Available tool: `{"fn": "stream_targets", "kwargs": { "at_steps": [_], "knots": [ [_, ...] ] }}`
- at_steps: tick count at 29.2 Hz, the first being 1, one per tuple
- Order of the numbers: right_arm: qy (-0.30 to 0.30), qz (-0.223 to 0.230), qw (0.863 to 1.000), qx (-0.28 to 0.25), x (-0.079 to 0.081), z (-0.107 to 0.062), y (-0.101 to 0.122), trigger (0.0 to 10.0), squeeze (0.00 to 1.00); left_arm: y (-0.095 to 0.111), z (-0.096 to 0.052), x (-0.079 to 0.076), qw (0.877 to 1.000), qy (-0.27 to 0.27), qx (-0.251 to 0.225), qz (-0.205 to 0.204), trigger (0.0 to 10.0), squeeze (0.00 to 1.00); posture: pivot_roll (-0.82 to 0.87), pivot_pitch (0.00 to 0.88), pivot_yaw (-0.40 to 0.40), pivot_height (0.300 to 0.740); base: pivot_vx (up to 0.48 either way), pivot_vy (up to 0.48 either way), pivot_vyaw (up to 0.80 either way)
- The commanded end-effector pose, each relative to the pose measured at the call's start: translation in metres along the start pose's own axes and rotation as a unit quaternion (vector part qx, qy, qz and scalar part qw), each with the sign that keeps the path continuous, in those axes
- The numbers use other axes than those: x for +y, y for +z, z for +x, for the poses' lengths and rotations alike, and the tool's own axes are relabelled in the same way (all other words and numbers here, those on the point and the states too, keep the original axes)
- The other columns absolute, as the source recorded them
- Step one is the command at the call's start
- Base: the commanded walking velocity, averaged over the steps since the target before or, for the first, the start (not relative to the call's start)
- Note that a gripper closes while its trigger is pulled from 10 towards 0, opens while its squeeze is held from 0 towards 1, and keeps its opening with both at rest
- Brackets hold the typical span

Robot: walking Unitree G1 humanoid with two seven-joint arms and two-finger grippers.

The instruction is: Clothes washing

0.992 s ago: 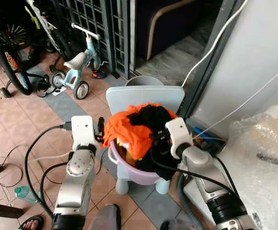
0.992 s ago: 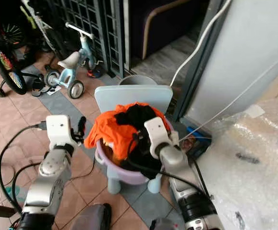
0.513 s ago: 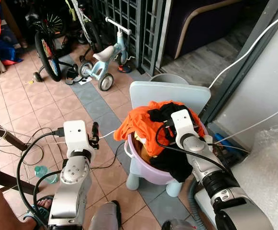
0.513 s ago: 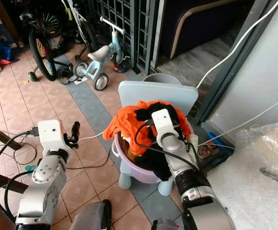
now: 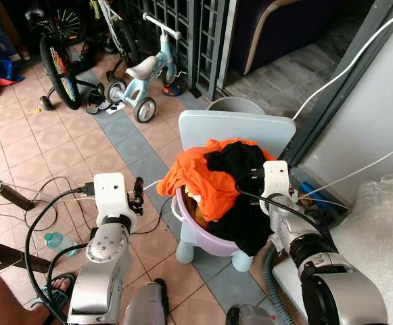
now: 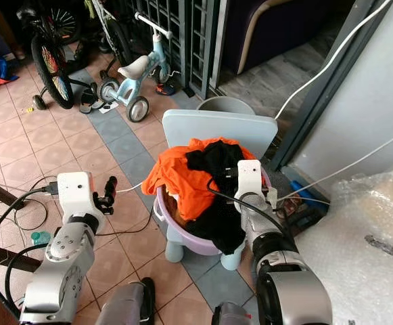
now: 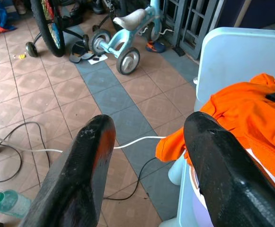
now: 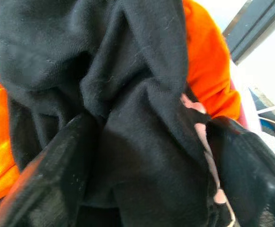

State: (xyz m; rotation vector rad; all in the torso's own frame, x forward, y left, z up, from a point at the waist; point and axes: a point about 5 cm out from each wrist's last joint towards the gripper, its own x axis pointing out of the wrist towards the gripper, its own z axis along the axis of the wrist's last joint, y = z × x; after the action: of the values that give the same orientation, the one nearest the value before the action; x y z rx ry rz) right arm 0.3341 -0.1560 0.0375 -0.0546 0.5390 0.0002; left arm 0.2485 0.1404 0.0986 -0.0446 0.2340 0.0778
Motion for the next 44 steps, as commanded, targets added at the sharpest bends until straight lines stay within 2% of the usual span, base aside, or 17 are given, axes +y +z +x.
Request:
{"fn": "stream_targets", "kwargs": {
  "at_steps": [1, 6, 12, 18, 24, 31, 37, 40, 42, 43, 44],
  "knots": [
    [0.031, 0.021, 0.999, 0.02, 0.01, 0.0, -0.01, 0.0, 0.0, -0.003, -0.003, 0.001, 1.0, 0.001, 0.01, 0.0, 10.0, 0.0, 0.14, 0.192, -0.012, 0.74, 0.0, 0.0, 0.0],
    [0.056, 0.031, 0.998, -0.004, 0.014, 0.001, 0.002, 0.0, 0.0, 0.0, 0.0, 0.002, 1.0, 0.0, 0.007, 0.006, 10.0, 0.0, 0.14, 0.205, 0.002, 0.74, 0.0, 0.0, 0.0],
    [0.043, 0.05, 0.998, -0.025, 0.003, 0.001, 0.006, 0.0, 0.0, 0.0, 0.003, 0.002, 1.0, 0.01, 0.011, -0.003, 10.0, 0.0, 0.14, 0.203, -0.015, 0.74, 0.0, 0.0, 0.0],
    [0.04, 0.057, 0.996, -0.058, 0.0, 0.002, 0.018, 0.0, 0.0, 0.001, 0.009, -0.003, 1.0, 0.007, 0.009, -0.002, 10.0, 0.0, 0.11, 0.19, -0.028, 0.74, 0.0, 0.0, 0.0],
    [0.048, 0.061, 0.995, -0.066, 0.001, 0.001, 0.021, 0.0, 0.0, 0.002, 0.011, -0.004, 1.0, 0.009, 0.006, -0.006, 10.0, 0.0, 0.09, 0.18, -0.036, 0.74, 0.0, 0.0, 0.0],
    [0.048, 0.06, 0.994, -0.072, -0.006, 0.001, 0.021, 0.0, 0.0, 0.005, 0.016, -0.009, 1.0, 0.004, -0.005, -0.014, 10.0, 0.0, 0.07, 0.162, -0.052, 0.74, 0.0, 0.0, 0.0],
    [0.042, 0.079, 0.99, -0.112, -0.011, 0.0, 0.04, 0.0, 0.0, 0.001, 0.017, -0.008, 1.0, 0.008, 0.0, -0.02, 10.0, 0.0, 0.06, 0.145, -0.051, 0.74, 0.0, 0.0, 0.0],
    [0.043, 0.1, 0.98, -0.165, -0.013, -0.003, 0.067, 0.0, 0.0, 0.004, 0.019, -0.01, 1.0, -0.005, -0.006, -0.016, 10.0, 0.0, 0.06, 0.127, -0.041, 0.74, 0.0, 0.0, 0.0],
    [0.043, 0.1, 0.98, -0.165, -0.013, -0.003, 0.067, 0.0, 0.0, 0.004, 0.019, -0.01, 1.0, -0.005, -0.006, -0.016, 10.0, 0.0, 0.06, 0.127, -0.041, 0.74, 0.0, 0.0, 0.0],
    [0.047, 0.104, 0.976, -0.183, -0.013, -0.004, 0.077, 0.0, 0.0, 0.004, 0.02, -0.01, 1.0, -0.008, -0.008, -0.014, 10.0, 0.0, 0.05, 0.122, -0.036, 0.74, 0.0, 0.0, 0.0],
    [0.047, 0.104, 0.976, -0.183, -0.013, -0.004, 0.077, 0.0, 0.0, 0.004, 0.02, -0.01, 1.0, -0.008, -0.008, -0.014, 10.0, 0.0, 0.05, 0.122, -0.036, 0.74, 0.0, 0.0, 0.0]
  ]
}}
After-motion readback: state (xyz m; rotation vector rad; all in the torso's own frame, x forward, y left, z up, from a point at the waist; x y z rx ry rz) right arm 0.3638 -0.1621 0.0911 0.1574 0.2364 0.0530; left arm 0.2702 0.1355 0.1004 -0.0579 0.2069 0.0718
